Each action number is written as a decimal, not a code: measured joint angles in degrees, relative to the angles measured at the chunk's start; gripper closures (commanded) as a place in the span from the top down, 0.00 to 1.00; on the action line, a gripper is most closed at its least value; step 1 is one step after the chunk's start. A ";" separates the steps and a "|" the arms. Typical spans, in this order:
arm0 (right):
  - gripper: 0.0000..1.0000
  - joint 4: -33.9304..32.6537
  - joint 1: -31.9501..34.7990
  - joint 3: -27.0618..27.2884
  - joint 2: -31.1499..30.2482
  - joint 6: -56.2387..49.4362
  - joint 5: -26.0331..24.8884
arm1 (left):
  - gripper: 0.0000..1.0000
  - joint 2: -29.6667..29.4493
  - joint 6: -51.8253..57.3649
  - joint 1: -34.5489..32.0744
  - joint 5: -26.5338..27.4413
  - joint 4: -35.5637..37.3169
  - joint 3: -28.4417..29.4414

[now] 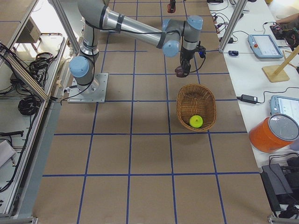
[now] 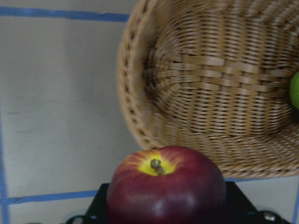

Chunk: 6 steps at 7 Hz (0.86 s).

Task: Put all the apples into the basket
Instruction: 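Place the dark red apple in the basket with the right gripper while the left lifts, then set the red-yellow apple down mid-table and open the left gripper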

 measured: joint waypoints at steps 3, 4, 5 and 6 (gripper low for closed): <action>0.52 -10.66 -8.92 -4.25 10.08 -13.72 -1.30 | 0.30 -0.45 -28.31 -20.21 -0.64 7.69 -5.05; 1.00 -12.65 -9.95 -5.12 12.26 -14.64 -1.42 | 0.34 -2.33 -36.24 -25.46 -0.76 11.92 -5.90; 1.00 -13.52 -10.42 -5.48 13.32 -14.97 -1.36 | 0.90 -4.43 -41.16 -29.31 -0.75 16.29 -6.35; 1.00 -13.71 -10.57 -5.62 13.51 -15.00 -1.33 | 1.00 -6.00 -43.13 -31.67 -0.51 18.64 -6.29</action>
